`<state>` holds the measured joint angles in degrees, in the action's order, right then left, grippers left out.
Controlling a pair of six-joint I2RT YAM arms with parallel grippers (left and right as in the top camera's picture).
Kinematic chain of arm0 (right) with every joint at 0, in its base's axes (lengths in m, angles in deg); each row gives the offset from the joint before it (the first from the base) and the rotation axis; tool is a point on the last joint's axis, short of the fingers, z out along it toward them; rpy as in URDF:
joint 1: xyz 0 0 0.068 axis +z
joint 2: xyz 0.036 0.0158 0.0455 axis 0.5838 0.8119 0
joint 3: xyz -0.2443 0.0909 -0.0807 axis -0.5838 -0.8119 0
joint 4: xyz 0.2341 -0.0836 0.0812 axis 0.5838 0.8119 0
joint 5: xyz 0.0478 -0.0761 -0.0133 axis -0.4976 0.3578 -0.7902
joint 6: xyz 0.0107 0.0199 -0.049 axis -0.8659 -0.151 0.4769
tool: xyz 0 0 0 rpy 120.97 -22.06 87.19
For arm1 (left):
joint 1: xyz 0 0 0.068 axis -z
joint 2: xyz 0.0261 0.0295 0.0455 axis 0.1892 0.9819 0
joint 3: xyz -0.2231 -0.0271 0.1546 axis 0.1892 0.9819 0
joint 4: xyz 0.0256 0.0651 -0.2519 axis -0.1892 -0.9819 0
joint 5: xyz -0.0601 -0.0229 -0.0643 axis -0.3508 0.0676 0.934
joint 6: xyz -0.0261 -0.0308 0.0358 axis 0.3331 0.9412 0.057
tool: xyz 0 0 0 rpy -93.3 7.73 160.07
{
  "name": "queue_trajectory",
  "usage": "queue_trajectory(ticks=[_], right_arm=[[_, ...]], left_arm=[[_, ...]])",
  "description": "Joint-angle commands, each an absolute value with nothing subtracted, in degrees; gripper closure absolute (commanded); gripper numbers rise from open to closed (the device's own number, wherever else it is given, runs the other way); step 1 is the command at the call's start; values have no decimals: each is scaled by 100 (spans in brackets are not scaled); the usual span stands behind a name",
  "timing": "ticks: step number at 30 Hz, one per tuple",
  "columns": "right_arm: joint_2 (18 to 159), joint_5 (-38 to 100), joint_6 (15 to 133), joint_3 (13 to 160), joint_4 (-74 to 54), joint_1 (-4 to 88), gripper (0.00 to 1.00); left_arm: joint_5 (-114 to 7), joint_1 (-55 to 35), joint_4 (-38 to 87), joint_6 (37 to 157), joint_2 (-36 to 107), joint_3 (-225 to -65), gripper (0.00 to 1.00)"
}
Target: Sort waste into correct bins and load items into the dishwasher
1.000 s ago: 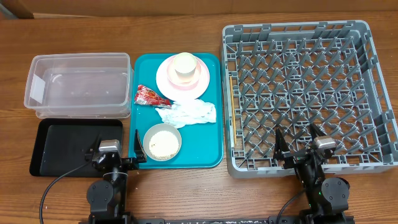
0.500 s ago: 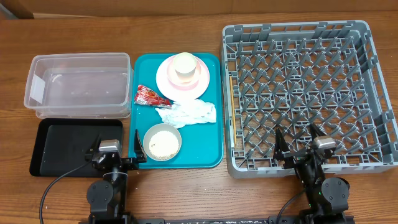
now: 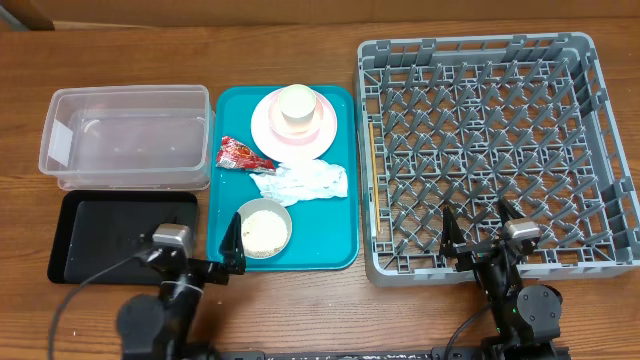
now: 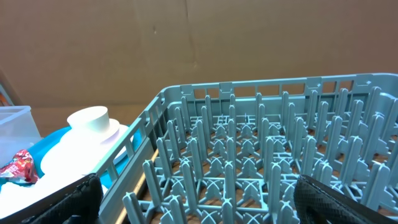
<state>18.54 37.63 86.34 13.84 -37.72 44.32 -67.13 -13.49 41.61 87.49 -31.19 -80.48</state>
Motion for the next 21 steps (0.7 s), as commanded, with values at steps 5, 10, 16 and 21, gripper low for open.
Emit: queue_trajectory(ticks=[5, 10, 16, 21], right_arm=[[1824, 3732, 8659, 1325, -3807, 4395, 0], [1824, 3732, 8659, 1325, -3807, 4395, 0], [1824, 3732, 8659, 1325, -3807, 4395, 0], [1824, 3732, 8659, 1325, -3807, 4395, 0]], left_arm=[[-4846, -1310, 1779, 8880, -46, -11887, 0], [-4319, -1011, -923, 8913, 2944, -14745, 0], [-3430, -847, -1202, 9007, 4918, -15698, 0], [-4267, -486, -1215, 9040, 5783, -15696, 53]])
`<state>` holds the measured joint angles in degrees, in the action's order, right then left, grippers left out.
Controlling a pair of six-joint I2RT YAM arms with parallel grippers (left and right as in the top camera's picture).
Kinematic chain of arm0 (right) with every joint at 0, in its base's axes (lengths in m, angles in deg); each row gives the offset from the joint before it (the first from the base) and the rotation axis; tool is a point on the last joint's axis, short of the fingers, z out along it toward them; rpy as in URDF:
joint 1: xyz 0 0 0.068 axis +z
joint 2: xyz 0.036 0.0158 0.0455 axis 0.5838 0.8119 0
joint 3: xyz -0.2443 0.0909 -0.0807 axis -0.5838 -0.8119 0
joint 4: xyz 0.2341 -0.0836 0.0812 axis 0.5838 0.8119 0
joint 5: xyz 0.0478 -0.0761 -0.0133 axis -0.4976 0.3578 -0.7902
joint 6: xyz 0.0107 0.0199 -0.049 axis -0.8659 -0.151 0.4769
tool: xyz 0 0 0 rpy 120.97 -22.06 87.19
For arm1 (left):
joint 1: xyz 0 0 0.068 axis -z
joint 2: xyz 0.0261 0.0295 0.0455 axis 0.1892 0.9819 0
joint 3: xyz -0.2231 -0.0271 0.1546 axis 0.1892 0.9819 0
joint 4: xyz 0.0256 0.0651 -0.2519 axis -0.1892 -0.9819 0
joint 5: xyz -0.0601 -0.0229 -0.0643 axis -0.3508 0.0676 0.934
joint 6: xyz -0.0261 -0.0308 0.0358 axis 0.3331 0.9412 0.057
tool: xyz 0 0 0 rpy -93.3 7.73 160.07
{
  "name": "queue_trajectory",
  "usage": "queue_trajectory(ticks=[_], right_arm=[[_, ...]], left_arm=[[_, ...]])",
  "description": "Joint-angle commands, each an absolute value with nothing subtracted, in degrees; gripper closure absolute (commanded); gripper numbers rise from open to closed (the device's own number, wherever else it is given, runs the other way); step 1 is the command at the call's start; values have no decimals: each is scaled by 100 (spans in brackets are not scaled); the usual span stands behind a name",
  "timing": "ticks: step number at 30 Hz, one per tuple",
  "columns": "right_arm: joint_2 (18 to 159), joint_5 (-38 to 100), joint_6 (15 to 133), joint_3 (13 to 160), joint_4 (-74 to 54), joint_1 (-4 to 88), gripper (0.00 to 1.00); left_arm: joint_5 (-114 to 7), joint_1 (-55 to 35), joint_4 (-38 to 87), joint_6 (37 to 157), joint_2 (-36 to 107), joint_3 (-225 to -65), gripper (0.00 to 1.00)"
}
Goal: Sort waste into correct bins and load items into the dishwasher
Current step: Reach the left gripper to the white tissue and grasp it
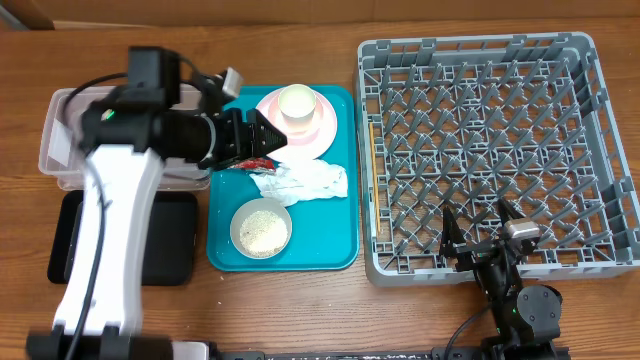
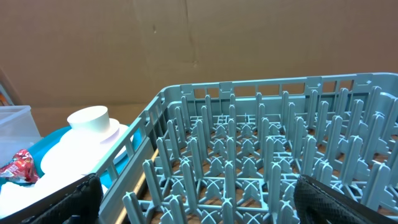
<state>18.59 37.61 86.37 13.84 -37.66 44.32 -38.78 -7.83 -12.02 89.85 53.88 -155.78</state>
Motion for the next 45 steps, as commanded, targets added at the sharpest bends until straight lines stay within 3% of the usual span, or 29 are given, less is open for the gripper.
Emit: queue_trajectory(ticks=[1, 2, 7, 11, 17, 25, 28, 31, 35, 39, 45], right_arm=[[1824, 3732, 8659, 1325, -3807, 4395, 0], [1824, 3732, 8659, 1325, -3807, 4395, 0], [1824, 3732, 8659, 1325, -3807, 4395, 0], [1824, 3732, 8659, 1325, -3807, 4395, 0], [1824, 3732, 8659, 1325, -3807, 4395, 0], [1824, 3732, 8659, 1325, -3807, 4395, 0], [1824, 3732, 8659, 1325, -3807, 4395, 0], [1824, 3732, 8659, 1325, -3807, 4395, 0], [1824, 3732, 8659, 1325, -3807, 4395, 0], [1824, 3732, 8659, 1325, -3807, 4395, 0], [1824, 3732, 8659, 1325, -3807, 4395, 0]], left_arm=[[-4588, -357, -1196, 9042, 5908, -15696, 61], [-5115, -152, -1161, 9042, 6054, -15696, 62], [-7821, 1142, -853, 9035, 6631, -15696, 43], [-8870, 1861, -577, 9038, 7112, -15696, 34], [-9607, 2137, -558, 9029, 7814, -15696, 33], [-8977, 2137, -499, 8736, 8614, -15696, 31], [-8975, 2137, -457, 8736, 8725, -15696, 35], [-8973, 2137, -426, 8736, 8747, -15696, 47], [-8971, 2137, -440, 8736, 8734, -15698, 67], [-8787, 2137, -461, 8734, 8623, -15707, 96], [-8678, 2137, -560, 8734, 8072, -16081, 96]])
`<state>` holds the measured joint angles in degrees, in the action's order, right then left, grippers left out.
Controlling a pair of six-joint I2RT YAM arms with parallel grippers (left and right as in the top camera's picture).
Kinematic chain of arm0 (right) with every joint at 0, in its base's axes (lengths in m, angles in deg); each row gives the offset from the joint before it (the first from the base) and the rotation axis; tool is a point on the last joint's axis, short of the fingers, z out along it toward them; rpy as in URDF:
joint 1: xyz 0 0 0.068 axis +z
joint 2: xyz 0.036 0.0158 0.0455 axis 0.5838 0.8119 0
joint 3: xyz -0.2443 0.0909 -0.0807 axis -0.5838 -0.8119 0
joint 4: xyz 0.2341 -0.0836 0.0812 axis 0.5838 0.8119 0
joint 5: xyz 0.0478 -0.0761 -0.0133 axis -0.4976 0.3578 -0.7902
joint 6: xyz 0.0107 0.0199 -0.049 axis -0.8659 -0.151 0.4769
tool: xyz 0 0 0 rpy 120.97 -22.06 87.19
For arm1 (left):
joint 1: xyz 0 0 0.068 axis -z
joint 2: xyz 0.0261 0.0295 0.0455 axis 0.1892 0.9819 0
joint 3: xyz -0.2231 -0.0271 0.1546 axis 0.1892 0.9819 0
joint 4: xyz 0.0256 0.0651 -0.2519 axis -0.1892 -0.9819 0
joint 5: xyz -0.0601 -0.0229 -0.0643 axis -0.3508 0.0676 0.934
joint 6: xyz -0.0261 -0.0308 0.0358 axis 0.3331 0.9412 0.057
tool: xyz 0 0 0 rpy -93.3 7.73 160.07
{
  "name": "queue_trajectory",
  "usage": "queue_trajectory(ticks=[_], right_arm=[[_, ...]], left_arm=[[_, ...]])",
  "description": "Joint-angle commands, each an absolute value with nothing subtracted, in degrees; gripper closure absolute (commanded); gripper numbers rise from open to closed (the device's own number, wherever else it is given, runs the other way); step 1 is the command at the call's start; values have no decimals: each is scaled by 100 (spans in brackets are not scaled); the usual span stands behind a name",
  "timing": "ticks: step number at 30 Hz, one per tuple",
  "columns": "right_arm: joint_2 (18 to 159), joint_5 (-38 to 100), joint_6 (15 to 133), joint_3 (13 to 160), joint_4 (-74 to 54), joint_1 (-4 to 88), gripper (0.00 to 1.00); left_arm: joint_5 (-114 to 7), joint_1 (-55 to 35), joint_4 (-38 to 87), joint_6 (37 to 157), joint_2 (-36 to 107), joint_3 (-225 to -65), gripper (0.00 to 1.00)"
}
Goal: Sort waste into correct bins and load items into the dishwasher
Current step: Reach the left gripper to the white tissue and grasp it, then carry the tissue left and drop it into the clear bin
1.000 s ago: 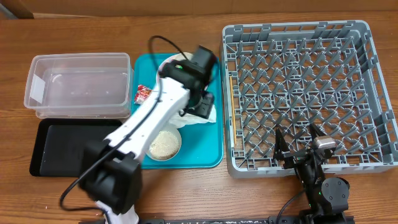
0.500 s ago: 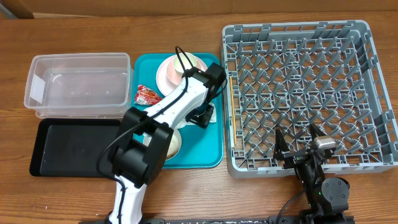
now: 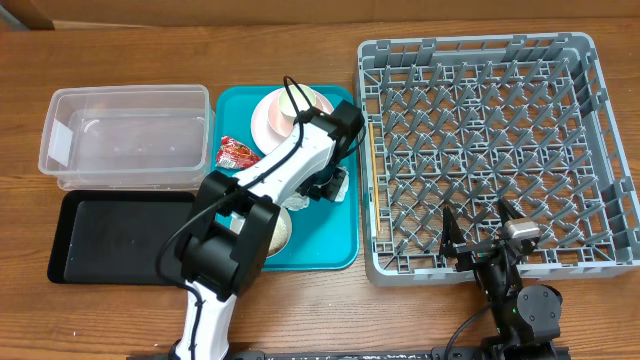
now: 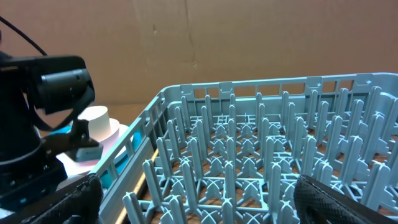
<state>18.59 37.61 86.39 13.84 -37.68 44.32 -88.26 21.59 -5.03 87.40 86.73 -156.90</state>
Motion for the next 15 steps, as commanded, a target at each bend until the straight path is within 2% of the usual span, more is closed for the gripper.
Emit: queue_trajectory(ticks=[1, 8, 15], right_arm=[[1824, 3732, 8659, 1325, -3807, 4395, 0], [1824, 3732, 8659, 1325, -3807, 4395, 0], [1824, 3732, 8656, 1325, -3807, 4395, 0]], left_arm=[[-8684, 2130, -612, 8736, 7934, -16173, 96], [-8741, 1573, -899, 8736, 6832, -16645, 96], [-9178, 8, -1185, 8889, 6319, -16643, 96]])
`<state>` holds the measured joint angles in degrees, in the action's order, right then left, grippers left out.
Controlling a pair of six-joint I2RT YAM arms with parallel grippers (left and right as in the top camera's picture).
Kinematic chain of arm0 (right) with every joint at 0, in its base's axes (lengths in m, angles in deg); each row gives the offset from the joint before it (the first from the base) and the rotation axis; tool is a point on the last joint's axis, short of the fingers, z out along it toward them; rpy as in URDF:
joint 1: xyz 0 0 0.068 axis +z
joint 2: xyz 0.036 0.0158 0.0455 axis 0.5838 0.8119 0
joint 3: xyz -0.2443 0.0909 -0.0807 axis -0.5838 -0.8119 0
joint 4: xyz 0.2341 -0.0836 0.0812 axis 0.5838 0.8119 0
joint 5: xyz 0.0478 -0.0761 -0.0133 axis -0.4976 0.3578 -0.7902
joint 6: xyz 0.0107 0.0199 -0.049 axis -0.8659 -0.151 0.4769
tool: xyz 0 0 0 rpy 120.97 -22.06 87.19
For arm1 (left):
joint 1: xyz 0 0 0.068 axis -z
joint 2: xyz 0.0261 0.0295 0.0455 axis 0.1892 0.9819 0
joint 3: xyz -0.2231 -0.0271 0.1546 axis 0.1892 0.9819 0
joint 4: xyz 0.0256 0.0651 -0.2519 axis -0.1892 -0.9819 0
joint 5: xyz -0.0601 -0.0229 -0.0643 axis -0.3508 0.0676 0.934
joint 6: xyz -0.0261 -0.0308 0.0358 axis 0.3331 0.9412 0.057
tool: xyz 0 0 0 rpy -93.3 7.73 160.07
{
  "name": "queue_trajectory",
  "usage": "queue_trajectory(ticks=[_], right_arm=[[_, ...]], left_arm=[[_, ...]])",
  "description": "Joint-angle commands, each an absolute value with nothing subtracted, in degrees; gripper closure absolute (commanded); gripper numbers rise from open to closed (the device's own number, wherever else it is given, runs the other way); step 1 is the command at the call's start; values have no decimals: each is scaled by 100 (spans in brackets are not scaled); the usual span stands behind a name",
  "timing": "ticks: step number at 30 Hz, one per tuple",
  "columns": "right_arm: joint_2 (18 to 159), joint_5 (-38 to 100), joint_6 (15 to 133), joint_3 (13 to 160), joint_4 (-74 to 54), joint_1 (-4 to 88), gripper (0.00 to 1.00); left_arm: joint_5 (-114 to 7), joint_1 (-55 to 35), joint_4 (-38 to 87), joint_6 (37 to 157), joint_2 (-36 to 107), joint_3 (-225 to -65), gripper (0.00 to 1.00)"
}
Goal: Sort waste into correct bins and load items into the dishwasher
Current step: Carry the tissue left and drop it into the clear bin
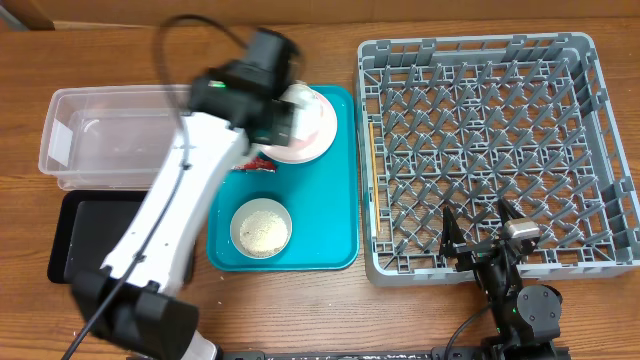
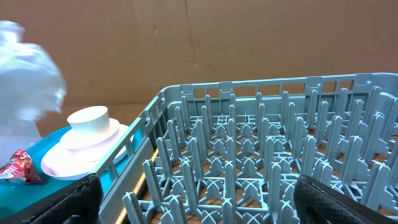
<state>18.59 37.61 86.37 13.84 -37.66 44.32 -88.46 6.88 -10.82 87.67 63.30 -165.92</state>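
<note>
My left gripper (image 1: 272, 128) hangs blurred over the upper left of the teal tray (image 1: 340, 200). It is shut on the crumpled white napkin (image 2: 25, 68), which shows as a white blur in the air in the right wrist view. On the tray lie a red wrapper (image 1: 255, 160), a bowl of crumbs (image 1: 262, 228) and a pink plate (image 2: 81, 155) carrying a white cup (image 2: 93, 118). At the front edge of the grey dish rack (image 1: 470, 45) my right gripper (image 1: 478, 232) rests open, holding nothing.
A clear plastic bin (image 1: 60, 100) stands left of the tray, with a black tray (image 1: 90, 235) in front of it. The rack's pegs fill the right half of the table. The left arm crosses above the black tray and the bin's right end.
The napkin is gone from the middle of the tray. My left gripper, then down on it, is now up and to the left with the napkin in the air. The right arm has not moved.
My left gripper first rested open at the front, beside the bowl. Then it was over the red wrapper at the tray's upper left. Then it was down on the napkin in the tray's middle, and now it holds the napkin above the tray.
</note>
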Motion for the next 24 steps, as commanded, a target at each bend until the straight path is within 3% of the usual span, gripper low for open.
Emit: queue_trajectory(ticks=[1, 9, 14, 19, 20, 24], right_arm=[[1824, 3732, 8659, 1325, -3807, 4395, 0], [1824, 3732, 8659, 1325, -3807, 4395, 0], [1824, 3732, 8659, 1325, -3807, 4395, 0], [1824, 3732, 8659, 1325, -3807, 4395, 0], [1824, 3732, 8659, 1325, -3807, 4395, 0], [1824, 3732, 8659, 1325, -3807, 4395, 0]], left_arm=[[-9193, -176, -1211, 8889, 6323, -16640, 96], [-9189, -1946, -1207, 9389, 6347, -16409, 96], [-9176, -2267, -715, 9405, 6352, -15781, 96], [-9495, -2300, 566, 9398, 6356, -14761, 95], [-9491, -2300, 631, 9398, 6356, -14748, 92], [-9471, -2300, 817, 9396, 6358, -14750, 63]])
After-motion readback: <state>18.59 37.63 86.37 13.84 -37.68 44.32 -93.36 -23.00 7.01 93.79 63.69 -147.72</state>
